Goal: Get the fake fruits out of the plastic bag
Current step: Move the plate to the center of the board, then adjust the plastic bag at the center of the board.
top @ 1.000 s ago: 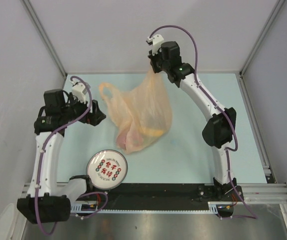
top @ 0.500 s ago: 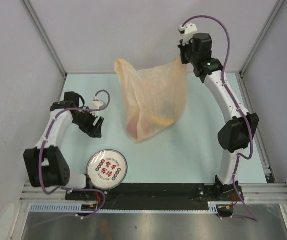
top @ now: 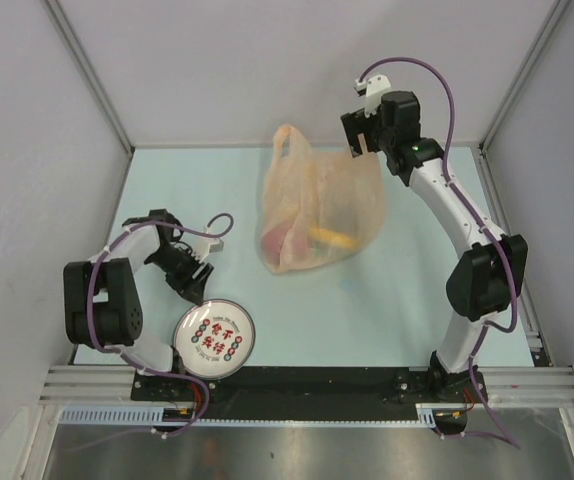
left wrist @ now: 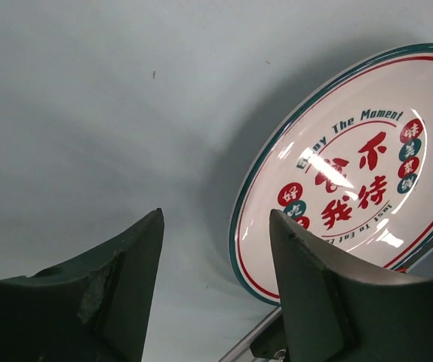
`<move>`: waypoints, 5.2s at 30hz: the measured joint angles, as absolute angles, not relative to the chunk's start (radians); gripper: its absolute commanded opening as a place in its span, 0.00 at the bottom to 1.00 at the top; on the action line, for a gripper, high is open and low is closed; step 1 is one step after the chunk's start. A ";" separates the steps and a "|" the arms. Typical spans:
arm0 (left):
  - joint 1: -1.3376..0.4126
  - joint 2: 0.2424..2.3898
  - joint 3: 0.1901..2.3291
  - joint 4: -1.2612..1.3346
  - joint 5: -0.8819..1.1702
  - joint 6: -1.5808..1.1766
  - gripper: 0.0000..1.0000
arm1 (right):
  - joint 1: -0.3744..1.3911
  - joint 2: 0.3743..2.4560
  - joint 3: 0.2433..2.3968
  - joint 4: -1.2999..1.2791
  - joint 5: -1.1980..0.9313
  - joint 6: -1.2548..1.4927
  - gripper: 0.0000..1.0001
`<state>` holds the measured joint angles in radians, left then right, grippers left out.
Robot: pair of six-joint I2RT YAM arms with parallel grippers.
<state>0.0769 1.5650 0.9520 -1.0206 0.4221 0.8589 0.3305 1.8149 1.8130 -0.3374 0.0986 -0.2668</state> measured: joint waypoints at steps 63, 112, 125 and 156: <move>-0.442 1.824 0.961 -0.362 0.815 -0.195 0.69 | 0.225 1.591 1.545 -0.331 0.017 -0.289 1.00; -0.299 2.546 2.403 -0.323 0.478 -0.517 0.61 | 0.311 1.969 1.926 -0.445 -0.007 -0.220 0.79; -0.277 2.564 2.428 -0.065 0.476 -0.453 0.00 | 0.251 2.193 2.206 -0.411 0.042 -0.203 0.00; -0.337 1.761 1.613 -0.160 0.764 -0.328 0.73 | 0.231 1.523 1.212 -0.297 0.033 -0.019 0.00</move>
<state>-0.3370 1.7611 1.6127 -0.1604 0.7643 -0.3279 0.2310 1.5227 1.2121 -0.2974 0.0330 -0.0185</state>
